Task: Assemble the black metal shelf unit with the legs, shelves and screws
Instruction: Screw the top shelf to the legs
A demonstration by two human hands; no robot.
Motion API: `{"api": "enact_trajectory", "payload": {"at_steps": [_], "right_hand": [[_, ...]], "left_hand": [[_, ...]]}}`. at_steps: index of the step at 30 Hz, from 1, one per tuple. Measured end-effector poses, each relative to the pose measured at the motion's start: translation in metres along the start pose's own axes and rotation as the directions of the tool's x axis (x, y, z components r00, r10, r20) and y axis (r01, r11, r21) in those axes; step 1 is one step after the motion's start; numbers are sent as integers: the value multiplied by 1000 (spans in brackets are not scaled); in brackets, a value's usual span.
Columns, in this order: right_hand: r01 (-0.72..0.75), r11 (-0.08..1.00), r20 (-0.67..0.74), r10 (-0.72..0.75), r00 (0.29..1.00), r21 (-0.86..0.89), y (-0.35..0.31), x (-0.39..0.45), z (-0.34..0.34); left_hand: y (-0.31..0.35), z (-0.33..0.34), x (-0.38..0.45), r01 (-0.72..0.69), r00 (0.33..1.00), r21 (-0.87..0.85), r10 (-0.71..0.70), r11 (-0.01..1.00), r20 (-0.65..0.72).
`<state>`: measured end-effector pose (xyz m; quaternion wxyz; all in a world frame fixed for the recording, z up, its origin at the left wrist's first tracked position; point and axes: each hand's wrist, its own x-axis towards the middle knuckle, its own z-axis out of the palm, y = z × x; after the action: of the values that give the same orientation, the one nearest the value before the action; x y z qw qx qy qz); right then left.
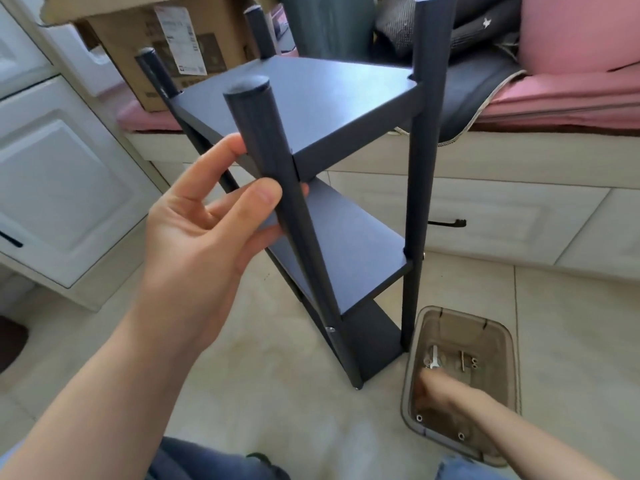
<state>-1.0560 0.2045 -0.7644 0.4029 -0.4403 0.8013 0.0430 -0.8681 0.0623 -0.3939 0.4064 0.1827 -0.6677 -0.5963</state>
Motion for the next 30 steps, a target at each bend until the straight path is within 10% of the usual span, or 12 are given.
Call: {"api": "enact_trajectory", "payload": {"at_steps": [30], "right_hand": [[-16, 996, -143, 28, 989, 86, 13, 10, 41]], "left_hand": [[3, 0, 0, 10, 1000, 27, -11, 1000, 10]]}}
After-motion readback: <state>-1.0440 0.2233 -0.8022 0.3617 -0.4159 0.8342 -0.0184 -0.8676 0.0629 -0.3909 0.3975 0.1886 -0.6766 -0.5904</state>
